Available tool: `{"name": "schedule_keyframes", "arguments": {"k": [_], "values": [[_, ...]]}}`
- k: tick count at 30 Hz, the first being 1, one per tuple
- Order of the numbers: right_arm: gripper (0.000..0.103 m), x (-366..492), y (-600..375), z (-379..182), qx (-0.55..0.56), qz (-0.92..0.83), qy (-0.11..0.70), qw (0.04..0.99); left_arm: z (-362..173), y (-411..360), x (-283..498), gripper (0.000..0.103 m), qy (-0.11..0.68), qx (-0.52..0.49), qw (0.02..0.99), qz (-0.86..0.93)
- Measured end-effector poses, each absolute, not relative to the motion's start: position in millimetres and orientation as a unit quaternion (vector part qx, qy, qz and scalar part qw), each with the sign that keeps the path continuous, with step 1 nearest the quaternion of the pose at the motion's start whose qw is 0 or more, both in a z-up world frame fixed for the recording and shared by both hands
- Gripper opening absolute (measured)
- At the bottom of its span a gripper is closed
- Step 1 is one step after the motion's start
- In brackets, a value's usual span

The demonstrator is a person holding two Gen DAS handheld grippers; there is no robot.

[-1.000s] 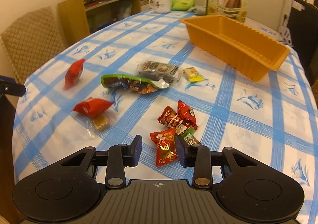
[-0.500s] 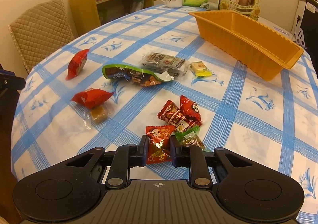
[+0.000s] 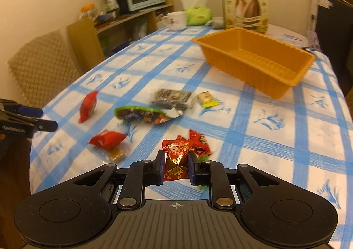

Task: Organize snacks
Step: 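Grasp the red pillow-shaped packet with the left tool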

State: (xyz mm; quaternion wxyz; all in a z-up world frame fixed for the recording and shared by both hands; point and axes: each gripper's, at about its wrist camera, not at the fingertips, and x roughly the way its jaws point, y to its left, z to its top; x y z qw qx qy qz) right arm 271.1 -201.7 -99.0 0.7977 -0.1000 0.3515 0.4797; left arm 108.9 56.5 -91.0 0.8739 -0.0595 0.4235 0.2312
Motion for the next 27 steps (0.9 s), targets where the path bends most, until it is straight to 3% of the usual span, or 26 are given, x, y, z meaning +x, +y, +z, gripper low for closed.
{"name": "schedule_keyframes", "arguments": {"k": [3, 7, 15, 23, 27], "values": [[0.022, 271.0, -210.5, -91.7, -0.084, 0.456, 0.352, 0.813, -100.2, 69.9, 124.6, 0.064, 0.433, -0.034, 0.877, 0.203], [0.022, 271.6, -221.3, -83.4, -0.063, 0.406, 0.36, 0.838, -109.5, 86.1, 143.1, 0.053, 0.446, -0.004, 0.881, 0.159], [0.022, 267.2, -214.2, -79.8, -0.035, 0.335, 0.373, 0.865, -119.3, 109.1, 164.6, 0.051, 0.455, 0.033, 0.887, 0.07], [0.022, 254.4, -197.6, -78.7, -0.021, 0.299, 0.379, 0.875, -121.4, 124.3, 179.6, 0.023, 0.462, 0.034, 0.886, 0.001], [0.022, 251.7, -194.9, -78.4, -0.015, 0.283, 0.382, 0.88, -119.4, 132.4, 183.3, 0.021, 0.463, 0.025, 0.886, -0.012]]}}
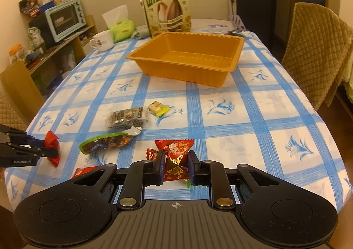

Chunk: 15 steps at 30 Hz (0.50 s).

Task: Organize snacks
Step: 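Grasp the red pillow-shaped packet with the left tool, then carry both snacks to the orange tray and open both tools to drop them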

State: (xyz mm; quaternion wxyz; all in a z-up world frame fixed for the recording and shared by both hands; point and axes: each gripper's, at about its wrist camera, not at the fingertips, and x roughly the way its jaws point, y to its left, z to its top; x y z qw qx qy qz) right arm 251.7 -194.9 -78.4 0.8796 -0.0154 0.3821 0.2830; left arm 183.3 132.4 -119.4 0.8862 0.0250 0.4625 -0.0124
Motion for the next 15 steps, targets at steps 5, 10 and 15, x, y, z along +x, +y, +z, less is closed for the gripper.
{"name": "schedule_keyframes", "arguments": {"k": [5, 10, 15], "values": [[0.022, 251.4, -192.8, -77.0, -0.009, 0.268, 0.383, 0.884, -110.1, 140.1, 191.2, 0.021, 0.462, 0.02, 0.886, -0.021], [0.022, 257.8, -188.4, -73.3, -0.001, 0.263, 0.38, 0.887, -89.8, 142.6, 210.9, 0.021, 0.449, 0.025, 0.893, -0.029], [0.022, 272.9, -179.9, -66.6, 0.002, 0.267, 0.372, 0.889, -70.0, 139.1, 242.9, 0.021, 0.429, 0.018, 0.902, -0.04]]}}
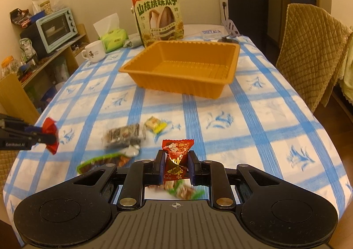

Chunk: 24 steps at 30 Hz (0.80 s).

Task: Organize snacks
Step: 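Carry both snacks to the orange tray and open both tools to drop them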

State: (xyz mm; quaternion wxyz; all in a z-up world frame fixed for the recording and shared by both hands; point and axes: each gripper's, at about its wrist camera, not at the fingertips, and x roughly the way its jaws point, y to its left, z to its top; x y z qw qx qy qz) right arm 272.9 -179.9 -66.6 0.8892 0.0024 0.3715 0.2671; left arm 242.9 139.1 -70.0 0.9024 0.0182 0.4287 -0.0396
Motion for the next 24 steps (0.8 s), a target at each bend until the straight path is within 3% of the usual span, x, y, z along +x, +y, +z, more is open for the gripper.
{"name": "schedule_keyframes", "arguments": {"k": [12, 24], "values": [[0.022, 347.6, -149.1, -43.4, 0.02, 0.285, 0.344, 0.894, -31.1, 114.7, 356.1, 0.021, 0.388, 0.019, 0.919, -0.069], [0.022, 447.4, -123.3, -46.1, 0.064, 0.263, 0.353, 0.896, -27.1, 86.1, 469.1, 0.021, 0.396, 0.018, 0.915, -0.079]]}}
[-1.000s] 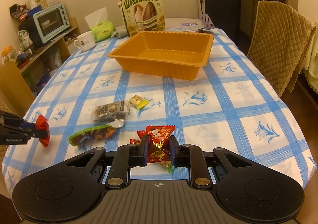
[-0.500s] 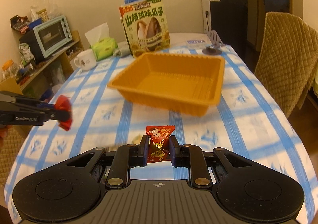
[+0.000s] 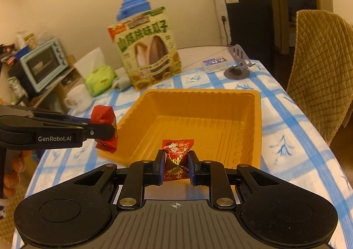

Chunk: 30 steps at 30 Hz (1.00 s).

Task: Organize snacks
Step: 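Carry both snacks to the orange tray and open both tools to drop them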

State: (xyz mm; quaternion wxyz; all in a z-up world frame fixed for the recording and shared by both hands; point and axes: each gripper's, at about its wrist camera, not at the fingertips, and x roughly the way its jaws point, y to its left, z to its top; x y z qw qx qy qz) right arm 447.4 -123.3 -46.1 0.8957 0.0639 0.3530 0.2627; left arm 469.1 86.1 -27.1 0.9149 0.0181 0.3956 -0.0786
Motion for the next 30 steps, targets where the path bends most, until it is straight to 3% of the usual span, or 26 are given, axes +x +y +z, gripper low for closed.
{"name": "schedule_keyframes", "arguments": {"k": [10, 24, 28, 30], "values": [[0.022, 500.1, -118.4, -74.1, 0.067, 0.236, 0.386, 0.889, -58.4, 68.3, 520.7, 0.021, 0.43, 0.011, 0.899, -0.081], [0.022, 508.8, -130.7, -83.8, 0.083, 0.226, 0.398, 0.885, -80.9, 52.7, 540.6, 0.022, 0.45, 0.011, 0.889, -0.084], [0.022, 507.5, -133.0, -82.7, 0.089, 0.225, 0.398, 0.885, -80.1, 53.2, 539.4, 0.036, 0.448, 0.009, 0.89, -0.081], [0.022, 505.9, -133.2, -81.7, 0.091, 0.224, 0.396, 0.886, -79.3, 54.9, 537.9, 0.037, 0.447, 0.009, 0.891, -0.08]]}}
